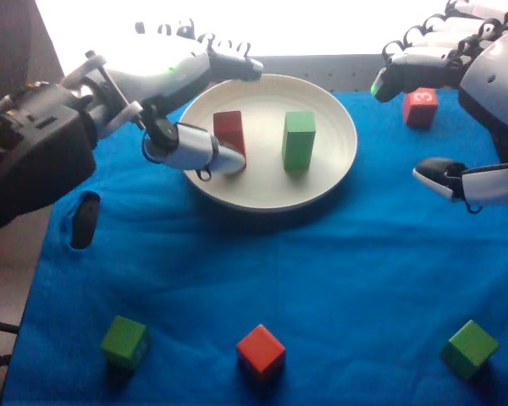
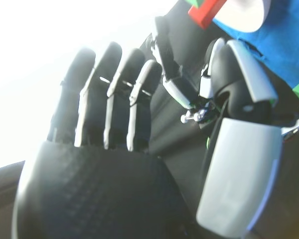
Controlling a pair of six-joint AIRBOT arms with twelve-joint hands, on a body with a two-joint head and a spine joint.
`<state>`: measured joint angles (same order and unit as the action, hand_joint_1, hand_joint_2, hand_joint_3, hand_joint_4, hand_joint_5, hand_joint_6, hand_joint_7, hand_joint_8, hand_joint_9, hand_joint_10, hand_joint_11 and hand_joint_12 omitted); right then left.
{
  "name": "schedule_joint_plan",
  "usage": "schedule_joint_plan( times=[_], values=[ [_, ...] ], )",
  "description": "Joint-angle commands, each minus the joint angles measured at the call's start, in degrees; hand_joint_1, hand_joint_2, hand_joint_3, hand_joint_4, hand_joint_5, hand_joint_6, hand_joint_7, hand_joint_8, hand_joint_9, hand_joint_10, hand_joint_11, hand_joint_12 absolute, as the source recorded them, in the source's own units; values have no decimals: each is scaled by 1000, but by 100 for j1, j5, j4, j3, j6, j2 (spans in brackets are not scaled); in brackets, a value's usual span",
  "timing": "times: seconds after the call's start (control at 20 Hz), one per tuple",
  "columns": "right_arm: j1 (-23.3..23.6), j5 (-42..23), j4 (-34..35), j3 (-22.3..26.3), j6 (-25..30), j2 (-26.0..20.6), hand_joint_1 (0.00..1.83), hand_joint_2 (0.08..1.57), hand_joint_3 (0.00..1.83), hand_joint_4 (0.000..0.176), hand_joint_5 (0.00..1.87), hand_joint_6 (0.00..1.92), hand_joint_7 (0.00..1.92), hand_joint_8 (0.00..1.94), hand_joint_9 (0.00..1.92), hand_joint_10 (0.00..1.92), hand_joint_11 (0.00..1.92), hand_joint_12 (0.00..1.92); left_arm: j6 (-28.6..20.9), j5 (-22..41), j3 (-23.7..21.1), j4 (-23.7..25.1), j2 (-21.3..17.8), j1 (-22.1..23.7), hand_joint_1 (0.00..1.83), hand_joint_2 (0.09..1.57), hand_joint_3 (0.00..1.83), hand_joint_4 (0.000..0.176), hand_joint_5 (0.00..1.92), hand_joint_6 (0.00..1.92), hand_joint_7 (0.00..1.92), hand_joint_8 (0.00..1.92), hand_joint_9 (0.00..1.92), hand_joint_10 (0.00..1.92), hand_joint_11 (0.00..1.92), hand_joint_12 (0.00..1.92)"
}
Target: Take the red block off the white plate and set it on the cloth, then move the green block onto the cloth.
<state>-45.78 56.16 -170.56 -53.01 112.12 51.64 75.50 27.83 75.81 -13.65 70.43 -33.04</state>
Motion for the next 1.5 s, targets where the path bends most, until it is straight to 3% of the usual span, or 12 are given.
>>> schedule_joint_plan(
  times=[0.0,0.1,0.2,0.45,0.55,0.6,0.65,0.7,0.8,1.05,1.15,1.45],
  values=[
    [94,709,-133,-32,-14,10,1214,631,493,0,575,870,572,984,491,1202,287,1717,-4,538,48,-8,31,79,916,946,1,0,449,2,482,2,413,421,40,1511],
    [94,709,-134,-33,-14,10,1237,632,475,0,567,906,569,1072,519,1256,343,1715,-4,359,213,-63,162,78,945,951,3,0,443,0,465,0,358,544,81,1499],
    [94,709,-135,-34,-14,10,1236,624,496,0,553,956,542,1134,507,1290,353,1741,-4,272,309,-108,241,77,964,963,2,0,452,3,488,5,390,479,119,1413],
    [94,709,-136,-33,-14,10,1228,583,601,0,554,989,536,1226,499,1395,373,1774,-4,164,447,-224,342,60,990,1027,7,0,557,25,564,17,474,493,180,1516],
    [94,710,-136,-33,-14,10,1200,607,618,0,556,967,527,1180,459,1354,304,1780,-4,144,480,-259,368,46,1033,1050,2,0,631,34,661,30,521,664,275,1543],
    [94,710,-136,-33,-14,10,1209,610,630,0,544,972,511,1190,448,1376,315,1789,-4,145,489,-263,378,44,1281,1134,6,0,805,75,853,943,722,813,499,1556],
    [94,710,-136,-33,-14,10,1209,610,630,0,544,972,511,1190,448,1376,315,1789,-4,147,490,-263,380,43,1281,1134,6,0,805,75,853,943,722,813,499,1556],
    [94,710,-136,-33,-14,10,1197,618,637,0,539,975,506,1192,445,1379,316,1786,-4,152,490,-264,380,42,1345,1173,0,0,696,955,876,1124,857,1260,642,1530],
    [94,710,-136,-33,-14,10,1205,620,633,0,554,937,533,1150,481,1323,349,1748,-4,198,490,-294,379,38,1352,1203,3,0,703,1186,784,1291,837,1486,681,1643],
    [94,710,-136,-33,-14,10,1214,617,636,0,572,919,560,1157,504,1357,374,1758,-103,313,484,-321,357,38,1341,1221,1,0,742,1241,725,1339,760,1554,598,1684],
    [94,710,-136,-32,-14,10,1201,611,659,0,537,982,515,1198,457,1385,324,1799,-131,426,425,-318,308,37,1346,1208,0,0,759,1257,737,1294,806,1469,658,1614],
    [94,710,-134,-30,-14,8,1172,632,608,0,565,929,531,1159,477,1341,315,1784,-136,1308,-366,-63,-312,-55,1338,1230,0,0,712,1255,727,1392,742,1545,615,1683]
  ],
)
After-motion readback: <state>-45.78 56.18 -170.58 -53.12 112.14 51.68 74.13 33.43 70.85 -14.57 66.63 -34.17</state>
